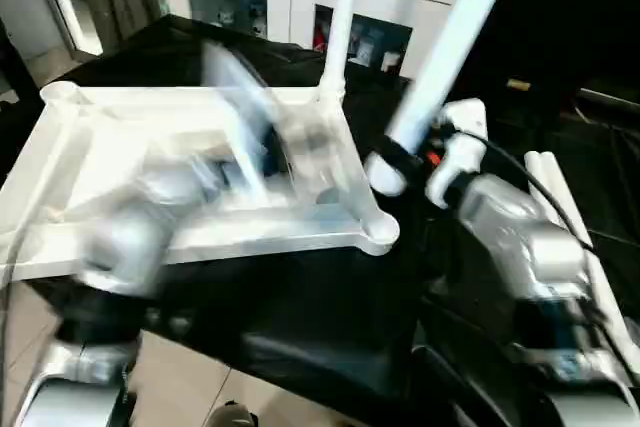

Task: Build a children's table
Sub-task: Rotate table base

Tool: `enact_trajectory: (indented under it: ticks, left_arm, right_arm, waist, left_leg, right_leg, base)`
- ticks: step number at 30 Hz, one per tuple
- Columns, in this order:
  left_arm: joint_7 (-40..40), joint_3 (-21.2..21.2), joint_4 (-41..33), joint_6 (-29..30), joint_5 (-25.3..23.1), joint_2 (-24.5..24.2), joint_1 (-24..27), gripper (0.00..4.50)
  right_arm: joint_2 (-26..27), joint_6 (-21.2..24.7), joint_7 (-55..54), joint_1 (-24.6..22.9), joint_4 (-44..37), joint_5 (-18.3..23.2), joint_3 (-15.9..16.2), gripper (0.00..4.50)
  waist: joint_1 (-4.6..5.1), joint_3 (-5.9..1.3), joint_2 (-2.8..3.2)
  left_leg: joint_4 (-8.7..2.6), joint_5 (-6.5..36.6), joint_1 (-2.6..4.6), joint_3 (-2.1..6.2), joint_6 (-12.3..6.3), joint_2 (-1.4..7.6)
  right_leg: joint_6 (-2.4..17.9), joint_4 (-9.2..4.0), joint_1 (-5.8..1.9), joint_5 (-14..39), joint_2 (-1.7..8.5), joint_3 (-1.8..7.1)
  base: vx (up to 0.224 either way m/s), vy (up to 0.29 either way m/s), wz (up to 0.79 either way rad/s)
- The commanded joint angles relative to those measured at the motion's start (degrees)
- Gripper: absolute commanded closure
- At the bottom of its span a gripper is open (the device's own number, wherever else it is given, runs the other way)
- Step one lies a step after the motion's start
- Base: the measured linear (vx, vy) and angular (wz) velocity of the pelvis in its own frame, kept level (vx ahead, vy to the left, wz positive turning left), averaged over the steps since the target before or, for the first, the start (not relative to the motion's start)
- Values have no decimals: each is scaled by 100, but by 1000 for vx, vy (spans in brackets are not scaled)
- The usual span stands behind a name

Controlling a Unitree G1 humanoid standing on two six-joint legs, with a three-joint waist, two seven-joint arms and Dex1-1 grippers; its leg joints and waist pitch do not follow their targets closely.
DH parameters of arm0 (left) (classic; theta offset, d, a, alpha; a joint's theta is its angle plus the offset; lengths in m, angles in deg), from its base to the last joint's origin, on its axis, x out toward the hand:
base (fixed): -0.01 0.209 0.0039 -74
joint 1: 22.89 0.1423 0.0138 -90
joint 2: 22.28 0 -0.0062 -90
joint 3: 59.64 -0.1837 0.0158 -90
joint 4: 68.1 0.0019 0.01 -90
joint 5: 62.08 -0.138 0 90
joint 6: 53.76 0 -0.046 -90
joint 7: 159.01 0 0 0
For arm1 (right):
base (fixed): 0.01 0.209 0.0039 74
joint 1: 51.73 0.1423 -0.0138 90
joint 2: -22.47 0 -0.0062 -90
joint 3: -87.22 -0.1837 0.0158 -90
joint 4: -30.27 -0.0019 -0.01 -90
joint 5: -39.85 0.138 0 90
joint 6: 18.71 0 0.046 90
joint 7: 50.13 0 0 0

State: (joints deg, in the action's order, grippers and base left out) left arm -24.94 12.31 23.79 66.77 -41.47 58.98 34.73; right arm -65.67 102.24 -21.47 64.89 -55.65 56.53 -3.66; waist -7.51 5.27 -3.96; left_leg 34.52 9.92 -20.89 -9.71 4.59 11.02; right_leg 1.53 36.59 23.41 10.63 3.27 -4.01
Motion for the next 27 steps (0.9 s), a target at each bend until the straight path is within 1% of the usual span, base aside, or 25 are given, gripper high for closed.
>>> enact_trajectory:
  ticks: [1,2,3,4,5,6,7,8,10,11,13,14,15,16,18,19,20,21,22,23,24,25,27]
  left_arm:
    - [-157,-270,410,-295,-427,-103,-101,155]
    - [-304,-358,597,-448,-566,-165,-121,155]
    - [-438,-404,734,-540,-644,-219,-138,155]
    - [-520,-434,808,-592,-682,-257,-148,184]
    - [-520,-434,808,-592,-682,-257,-148,184]
    - [-596,-429,957,-629,-691,-273,-180,191]
    - [-695,-446,1135,-665,-692,-286,-229,191]
    - [-759,-503,1408,-800,-792,-292,-320,197]
    - [-824,-552,1596,-906,-877,-296,-379,227]
    - [-856,-574,1679,-957,-920,-297,-403,236]
    - [-963,-605,1840,-1029,-992,-301,-455,244]
    - [-1080,-582,1948,-1065,-1014,-298,-486,258]
    - [-1100,-578,1967,-1070,-1020,-300,-492,273]
    - [-1198,-589,2037,-1104,-1076,-339,-507,281]
    - [-1295,-613,2067,-1108,-1101,-381,-509,289]
    - [-1321,-611,2111,-1122,-1108,-381,-520,311]
    - [-1327,-613,2174,-1163,-1129,-379,-535,322]
    - [-1339,-609,2240,-1210,-1153,-368,-551,322]
    - [-1298,-607,2378,-1307,-1223,-336,-588,332]
    - [-1292,-610,2408,-1324,-1239,-328,-595,342]
    - [-1296,-616,2437,-1348,-1264,-323,-605,342]
    - [-1283,-650,2546,-1446,-1372,-313,-643,364]
    - [-1283,-650,2546,-1446,-1372,-313,-643,377]
  right_arm:
    - [-213,194,140,-127,-401,121,37,259]
    - [-255,231,199,-181,-478,131,62,259]
    - [-267,272,241,-205,-522,151,66,259]
    - [-268,301,267,-220,-553,159,63,259]
    - [-268,301,267,-220,-553,159,63,259]
    - [-284,328,310,-225,-573,156,87,259]
    - [-307,335,350,-233,-605,150,129,259]
    - [-296,388,363,-237,-652,191,146,259]
    - [-305,420,374,-249,-701,204,169,259]
    - [-316,434,378,-256,-725,208,182,259]
    - [-346,457,389,-272,-765,232,215,259]
    - [-360,479,399,-289,-794,233,227,259]
    - [-363,482,402,-294,-800,232,230,259]
    - [-367,479,417,-318,-817,213,238,259]
    - [-363,471,430,-321,-816,200,239,259]
    - [-363,466,434,-320,-813,196,243,259]
    - [-360,457,434,-316,-806,192,246,259]
    - [-358,458,432,-314,-808,189,247,259]
    - [-350,452,429,-306,-804,182,255,259]
    - [-348,448,427,-304,-802,179,258,259]
    - [-347,449,427,-301,-801,182,261,259]
    - [-343,448,427,-295,-796,189,271,259]
    - [-343,448,427,-295,-796,189,271,259]
  waist:
    - [33,-490,121]
    - [42,-493,107]
    - [53,-489,127]
    - [90,-490,115]
    - [90,-490,115]
    - [124,-491,162]
    - [133,-488,146]
    - [122,-486,159]
    - [119,-490,152]
    - [115,-500,153]
    - [112,-504,166]
    - [116,-498,164]
    - [108,-496,188]
    - [110,-496,180]
    - [108,-493,178]
    - [108,-490,179]
    - [108,-488,180]
    - [107,-486,178]
    - [103,-496,187]
    - [98,-500,185]
    - [99,-499,183]
    - [95,-508,186]
    - [95,-509,187]
  left_leg:
    - [-411,902,68,49,287,164]
    - [-412,918,64,49,267,157]
    - [-413,975,64,58,269,155]
    - [-416,996,52,64,278,157]
    - [-416,996,52,64,278,157]
    - [-408,1055,65,67,297,166]
    - [-405,1078,71,60,286,167]
    - [-401,1090,70,60,263,161]
    - [-404,1093,72,63,250,165]
    - [-401,1039,70,67,257,176]
    - [-399,993,71,65,244,180]
    - [-402,1002,69,64,241,181]
    - [-400,1031,75,67,250,181]
    - [-404,1087,74,69,262,187]
    - [-407,1095,68,71,261,186]
    - [-408,1113,75,70,264,186]
    - [-407,1127,75,69,268,185]
    - [-408,1134,74,71,266,184]
    - [-404,1147,76,70,262,182]
    - [-402,1134,72,72,267,182]
    - [-407,1130,75,76,269,188]
    - [-405,1102,71,77,266,189]
    - [-405,1086,71,77,272,196]
  right_leg:
    - [349,-490,-346,1368,436,345]
    - [341,-514,-348,1406,434,339]
    - [360,-516,-342,1493,442,336]
    - [413,-515,-348,1511,443,329]
    - [413,-515,-348,1511,443,329]
    - [575,-506,-331,1442,451,321]
    - [611,-512,-325,1424,446,323]
    - [699,-504,-331,1361,448,327]
    - [704,-508,-341,1344,448,327]
    - [739,-475,-349,1222,457,328]
    - [780,-465,-348,1111,464,328]
    - [788,-473,-344,1126,465,327]
    - [803,-475,-340,1151,474,327]
    - [836,-481,-346,1171,475,326]
    - [837,-483,-352,1211,483,326]
    - [839,-485,-342,1244,480,326]
    - [840,-485,-342,1265,481,327]
    - [837,-489,-344,1294,480,325]
    - [824,-501,-345,1316,481,326]
    - [821,-493,-353,1293,486,328]
    - [823,-489,-351,1286,488,327]
    - [827,-485,-357,1233,490,327]
    - [871,-472,-353,1156,492,327]
  base:
    - [0,0,0]
    - [0,0,0]
    - [0,0,0]
    - [0,0,0]
    - [0,0,0]
    - [0,0,0]
    - [0,0,0]
    - [0,0,0]
    - [0,0,0]
    - [0,0,0]
    - [0,0,0]
    - [0,0,0]
    - [0,0,0]
    - [0,0,0]
    - [0,0,0]
    - [0,0,0]
    - [0,0,0]
    - [0,0,0]
    - [0,0,0]
    - [0,0,0]
    - [0,0,0]
    - [0,0,0]
    - [0,0,0]
